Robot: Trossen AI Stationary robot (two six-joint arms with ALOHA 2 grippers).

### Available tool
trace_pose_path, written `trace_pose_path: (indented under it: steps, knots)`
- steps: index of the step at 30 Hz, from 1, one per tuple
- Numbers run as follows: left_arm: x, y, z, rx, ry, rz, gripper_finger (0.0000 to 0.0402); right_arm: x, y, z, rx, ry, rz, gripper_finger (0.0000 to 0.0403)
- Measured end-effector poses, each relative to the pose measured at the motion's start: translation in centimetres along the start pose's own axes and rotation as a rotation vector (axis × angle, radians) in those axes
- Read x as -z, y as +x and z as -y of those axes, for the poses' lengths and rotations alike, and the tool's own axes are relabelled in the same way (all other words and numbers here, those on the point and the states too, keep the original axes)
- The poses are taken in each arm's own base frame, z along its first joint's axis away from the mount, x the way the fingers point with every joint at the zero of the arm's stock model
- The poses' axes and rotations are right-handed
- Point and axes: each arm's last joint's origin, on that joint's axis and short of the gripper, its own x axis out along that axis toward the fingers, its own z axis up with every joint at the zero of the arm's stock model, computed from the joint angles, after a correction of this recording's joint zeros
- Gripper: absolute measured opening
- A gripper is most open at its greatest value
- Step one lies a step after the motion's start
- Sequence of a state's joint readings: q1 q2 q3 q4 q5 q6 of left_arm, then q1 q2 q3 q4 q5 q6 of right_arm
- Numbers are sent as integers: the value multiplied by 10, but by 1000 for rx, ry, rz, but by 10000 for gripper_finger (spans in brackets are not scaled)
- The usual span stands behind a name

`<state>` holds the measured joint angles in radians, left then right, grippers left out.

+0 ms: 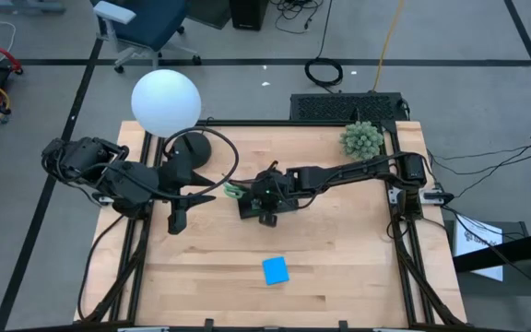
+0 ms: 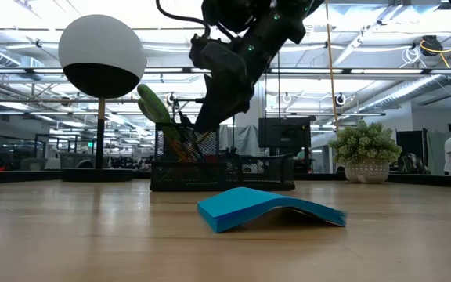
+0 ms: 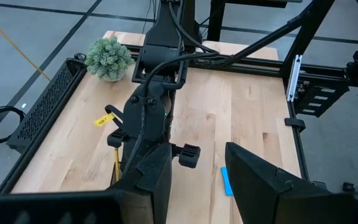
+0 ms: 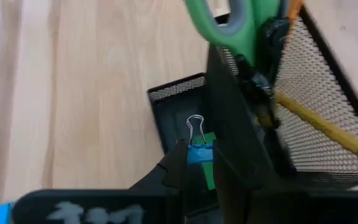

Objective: Pick and place office supplies into organizer
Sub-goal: Put the blue binder clip into the black desk organizer, then put the blue sticky notes into the black desk organizer

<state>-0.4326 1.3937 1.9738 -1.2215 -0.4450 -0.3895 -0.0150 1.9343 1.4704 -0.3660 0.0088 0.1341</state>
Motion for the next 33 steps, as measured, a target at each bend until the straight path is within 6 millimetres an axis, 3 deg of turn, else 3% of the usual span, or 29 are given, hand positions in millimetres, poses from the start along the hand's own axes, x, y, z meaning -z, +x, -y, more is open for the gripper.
trace_pose_path:
  steps: [7, 24, 33]
  knots:
    - [0, 0, 0, 1, 0, 0, 145, 0, 0, 2, 19, 6, 2, 50]
    - [0, 0, 0, 1, 0, 0, 145, 0, 0, 4, 53, 8, 8, 118]
    - [0, 0, 0, 1, 0, 0, 145, 1, 0, -2, 37, 45, 2, 120]
